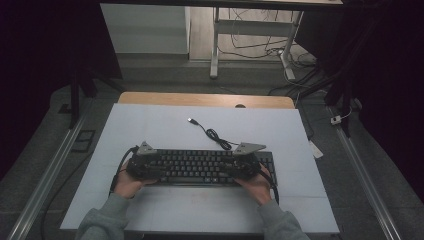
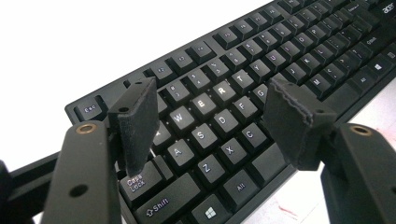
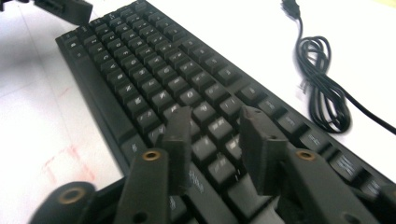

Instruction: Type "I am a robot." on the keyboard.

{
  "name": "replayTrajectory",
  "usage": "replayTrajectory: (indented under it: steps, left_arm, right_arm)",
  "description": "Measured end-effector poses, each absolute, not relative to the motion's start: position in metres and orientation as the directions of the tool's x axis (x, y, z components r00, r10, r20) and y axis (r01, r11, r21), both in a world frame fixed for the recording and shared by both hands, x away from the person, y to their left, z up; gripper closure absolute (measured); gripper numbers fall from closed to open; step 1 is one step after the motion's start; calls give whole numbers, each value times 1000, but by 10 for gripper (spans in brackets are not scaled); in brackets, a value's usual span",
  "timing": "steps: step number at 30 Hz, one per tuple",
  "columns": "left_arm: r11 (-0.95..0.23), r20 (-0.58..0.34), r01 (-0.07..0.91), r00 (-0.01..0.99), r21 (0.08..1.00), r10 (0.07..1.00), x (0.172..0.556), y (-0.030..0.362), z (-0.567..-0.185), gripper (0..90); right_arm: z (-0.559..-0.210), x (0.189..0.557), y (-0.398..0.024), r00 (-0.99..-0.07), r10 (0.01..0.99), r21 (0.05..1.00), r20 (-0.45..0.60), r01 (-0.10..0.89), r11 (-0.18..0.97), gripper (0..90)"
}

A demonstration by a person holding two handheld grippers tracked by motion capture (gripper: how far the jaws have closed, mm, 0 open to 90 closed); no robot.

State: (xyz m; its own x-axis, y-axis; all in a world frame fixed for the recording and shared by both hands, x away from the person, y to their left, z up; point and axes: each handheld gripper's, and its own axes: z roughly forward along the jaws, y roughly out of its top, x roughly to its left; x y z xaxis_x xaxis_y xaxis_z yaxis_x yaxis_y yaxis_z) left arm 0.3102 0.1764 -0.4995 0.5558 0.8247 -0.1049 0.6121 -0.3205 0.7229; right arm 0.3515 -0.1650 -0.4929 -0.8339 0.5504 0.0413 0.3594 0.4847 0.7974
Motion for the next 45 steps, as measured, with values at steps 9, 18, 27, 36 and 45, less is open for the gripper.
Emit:
replayTrajectory:
  steps: [9, 18, 27, 36, 45]
  left_arm:
    - [-329, -103, 615, 560, 716, 822, 312, 175, -501, 355]
    - [-325, -101, 615, 555, 718, 826, 311, 175, -501, 354]
    - [-301, -96, 606, 534, 737, 840, 310, 177, -499, 356]
    - [-289, -106, 596, 539, 749, 836, 309, 174, -497, 357]
    - [-272, -131, 583, 555, 766, 821, 307, 171, -495, 456]
  right_arm:
    - [-494, 339, -193, -815, 577, 819, 56, 369, 440, 556]
    - [-497, 337, -198, -814, 579, 819, 40, 359, 447, 547]
    - [-498, 338, -196, -817, 576, 816, 24, 349, 461, 546]
    - [-498, 338, -195, -819, 573, 818, 24, 346, 460, 542]
    - [-499, 339, -194, -818, 575, 814, 20, 347, 466, 539]
